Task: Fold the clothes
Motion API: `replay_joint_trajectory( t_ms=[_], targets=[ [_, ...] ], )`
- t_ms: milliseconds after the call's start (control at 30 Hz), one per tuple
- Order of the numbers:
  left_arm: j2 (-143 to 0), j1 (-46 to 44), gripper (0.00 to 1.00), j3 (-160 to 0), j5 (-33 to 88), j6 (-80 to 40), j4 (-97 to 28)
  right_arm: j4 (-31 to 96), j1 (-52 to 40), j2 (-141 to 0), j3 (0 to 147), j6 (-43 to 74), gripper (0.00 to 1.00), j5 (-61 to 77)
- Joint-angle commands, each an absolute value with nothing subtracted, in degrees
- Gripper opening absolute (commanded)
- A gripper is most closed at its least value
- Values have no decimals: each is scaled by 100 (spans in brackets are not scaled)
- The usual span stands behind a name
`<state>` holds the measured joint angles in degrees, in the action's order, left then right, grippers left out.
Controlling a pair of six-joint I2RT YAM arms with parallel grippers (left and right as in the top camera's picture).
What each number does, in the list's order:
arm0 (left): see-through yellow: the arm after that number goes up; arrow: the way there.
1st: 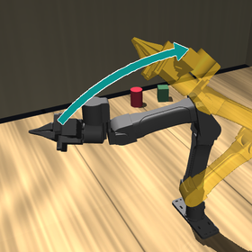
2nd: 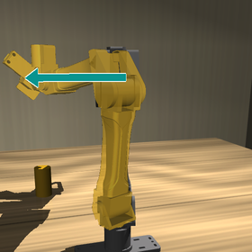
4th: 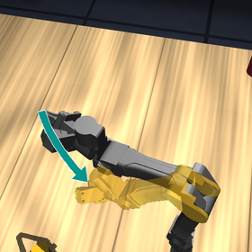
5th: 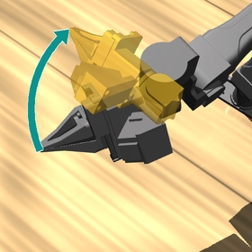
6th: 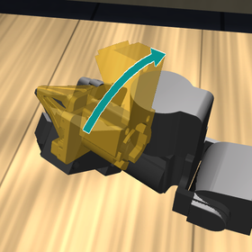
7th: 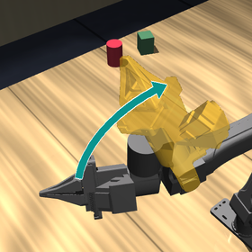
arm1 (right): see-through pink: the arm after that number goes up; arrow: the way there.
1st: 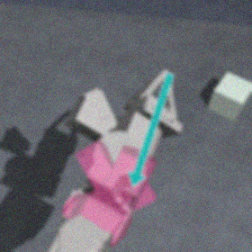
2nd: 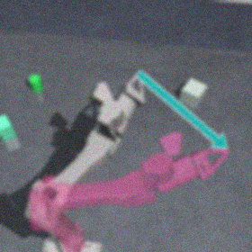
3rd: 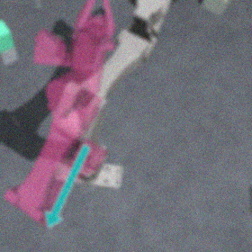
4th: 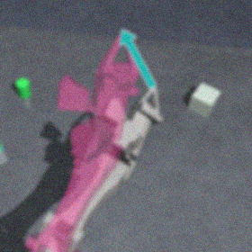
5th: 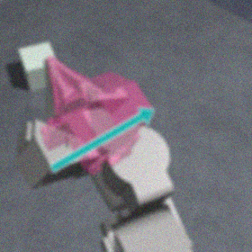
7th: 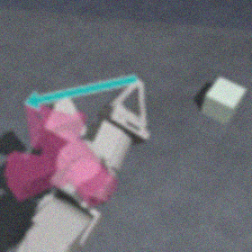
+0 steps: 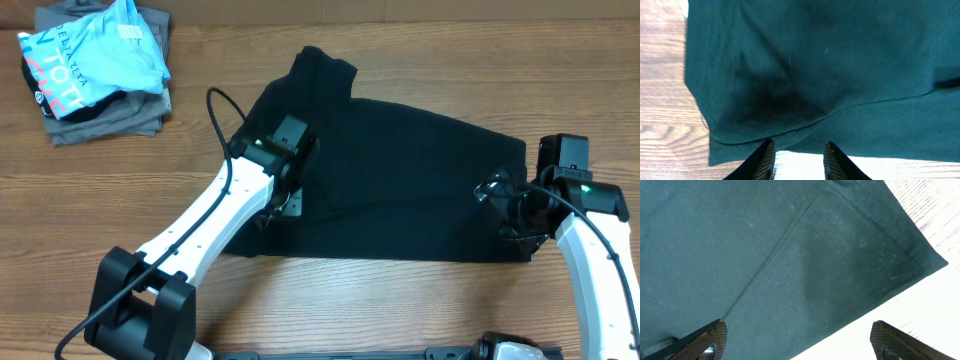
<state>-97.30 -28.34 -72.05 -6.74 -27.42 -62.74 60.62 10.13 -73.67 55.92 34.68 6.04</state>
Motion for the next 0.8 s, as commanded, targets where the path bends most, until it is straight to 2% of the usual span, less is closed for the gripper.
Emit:
replay_joint_trajectory(
  t_ms=[0,133,233,467,767],
  targets=[
    [-9642,-2626,42,-7039,-825,-2716,-6160,5983,1057,-7369,5568,3306,95,674],
    [-9649,-2235,66,-7039,-945,-2303,-5946,5905,1057,-7376,5439,3271,95,657],
    [-9692,-1903,71,-7039,-867,-2097,-5878,5909,1057,-7376,5430,3269,95,657],
    [-9874,-1179,76,-7039,416,-1107,-5647,5841,1057,-7376,5430,3269,95,657],
    [-10261,-1090,76,-7032,650,-869,-5675,5798,1057,-7376,5430,3269,95,655]
  ],
)
